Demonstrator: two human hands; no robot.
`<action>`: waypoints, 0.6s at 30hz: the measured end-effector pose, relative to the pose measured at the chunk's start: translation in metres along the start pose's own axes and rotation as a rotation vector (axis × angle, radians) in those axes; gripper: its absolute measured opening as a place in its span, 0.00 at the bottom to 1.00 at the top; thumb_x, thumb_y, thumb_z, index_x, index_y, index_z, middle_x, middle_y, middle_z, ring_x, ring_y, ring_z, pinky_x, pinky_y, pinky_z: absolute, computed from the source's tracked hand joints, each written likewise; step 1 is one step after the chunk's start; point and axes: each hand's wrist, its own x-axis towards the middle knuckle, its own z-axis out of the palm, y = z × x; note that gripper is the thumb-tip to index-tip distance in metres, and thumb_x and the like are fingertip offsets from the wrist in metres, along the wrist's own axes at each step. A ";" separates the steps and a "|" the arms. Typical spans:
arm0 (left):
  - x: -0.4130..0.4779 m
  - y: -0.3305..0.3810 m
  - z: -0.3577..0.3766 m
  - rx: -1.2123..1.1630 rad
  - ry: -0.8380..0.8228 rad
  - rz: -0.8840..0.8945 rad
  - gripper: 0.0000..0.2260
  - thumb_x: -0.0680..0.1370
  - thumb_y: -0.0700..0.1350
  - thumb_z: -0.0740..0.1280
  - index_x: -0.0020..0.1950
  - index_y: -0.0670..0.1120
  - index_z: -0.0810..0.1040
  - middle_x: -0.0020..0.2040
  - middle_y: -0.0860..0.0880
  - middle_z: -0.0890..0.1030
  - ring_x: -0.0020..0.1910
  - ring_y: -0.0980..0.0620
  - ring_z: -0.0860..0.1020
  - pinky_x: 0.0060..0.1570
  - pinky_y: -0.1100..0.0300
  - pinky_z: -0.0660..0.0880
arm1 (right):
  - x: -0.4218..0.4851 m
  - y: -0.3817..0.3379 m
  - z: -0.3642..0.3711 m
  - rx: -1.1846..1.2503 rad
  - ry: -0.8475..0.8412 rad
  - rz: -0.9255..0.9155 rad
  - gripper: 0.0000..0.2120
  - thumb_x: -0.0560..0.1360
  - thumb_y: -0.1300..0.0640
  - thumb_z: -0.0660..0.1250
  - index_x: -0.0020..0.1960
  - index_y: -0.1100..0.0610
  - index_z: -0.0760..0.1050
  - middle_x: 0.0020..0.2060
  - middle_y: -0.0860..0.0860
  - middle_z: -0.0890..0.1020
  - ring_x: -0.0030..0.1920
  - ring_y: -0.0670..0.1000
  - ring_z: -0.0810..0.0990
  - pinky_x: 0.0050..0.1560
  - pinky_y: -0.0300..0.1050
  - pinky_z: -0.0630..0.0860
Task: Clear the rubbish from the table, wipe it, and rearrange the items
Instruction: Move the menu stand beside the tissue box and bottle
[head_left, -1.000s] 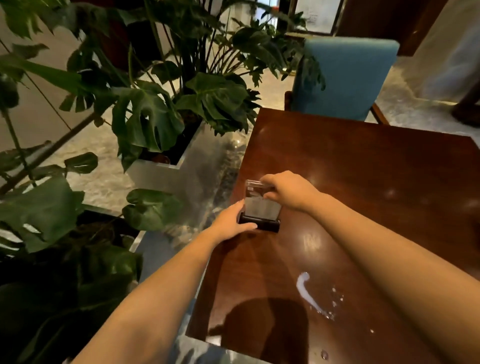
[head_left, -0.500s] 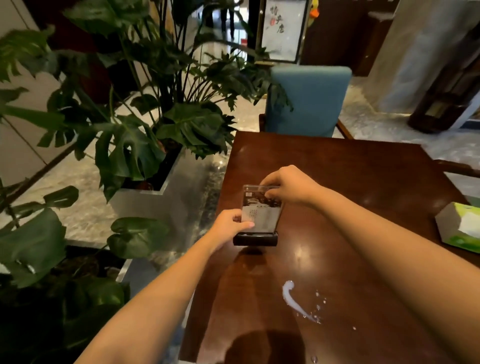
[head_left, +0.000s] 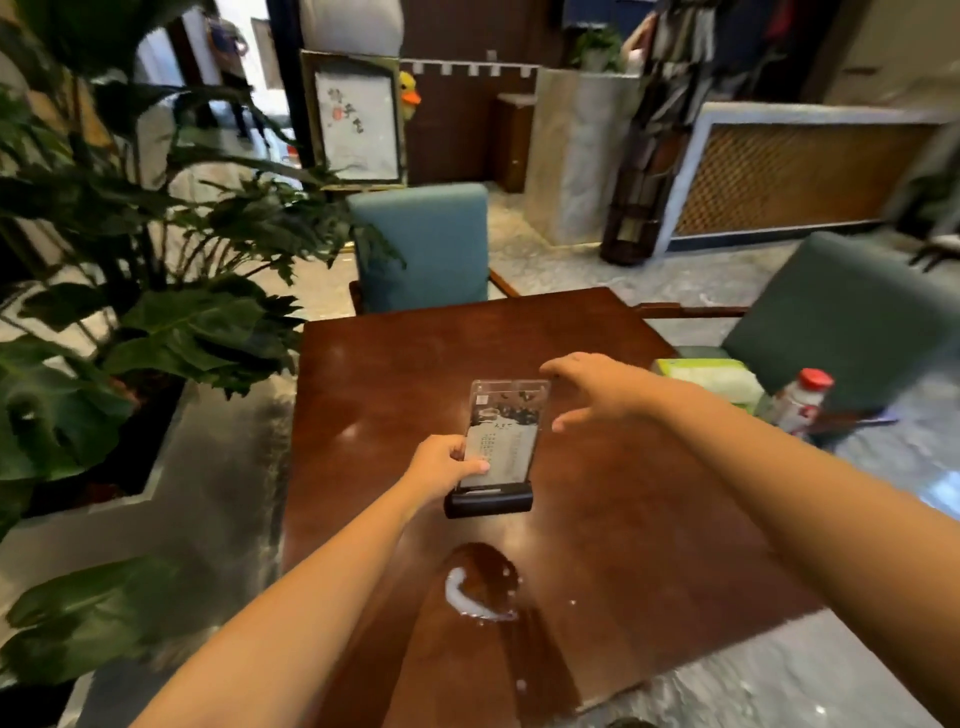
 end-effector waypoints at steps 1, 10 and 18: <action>0.004 0.006 0.012 -0.014 -0.019 0.003 0.13 0.72 0.40 0.72 0.56 0.40 0.81 0.56 0.44 0.82 0.55 0.48 0.81 0.51 0.58 0.77 | -0.012 0.015 0.002 -0.019 -0.012 0.038 0.39 0.71 0.46 0.70 0.75 0.54 0.56 0.73 0.54 0.63 0.72 0.55 0.63 0.70 0.49 0.63; 0.050 0.069 0.137 0.022 -0.193 0.087 0.12 0.72 0.39 0.72 0.54 0.39 0.82 0.56 0.43 0.83 0.51 0.50 0.80 0.48 0.60 0.75 | -0.105 0.152 0.017 0.028 -0.049 0.291 0.46 0.68 0.42 0.72 0.76 0.54 0.50 0.75 0.56 0.59 0.73 0.57 0.60 0.73 0.52 0.61; 0.081 0.113 0.264 -0.021 -0.338 0.046 0.07 0.71 0.39 0.73 0.48 0.42 0.81 0.50 0.47 0.83 0.51 0.49 0.80 0.54 0.51 0.78 | -0.141 0.250 0.032 0.136 0.090 0.295 0.22 0.74 0.55 0.68 0.67 0.56 0.71 0.64 0.55 0.77 0.63 0.57 0.75 0.63 0.49 0.71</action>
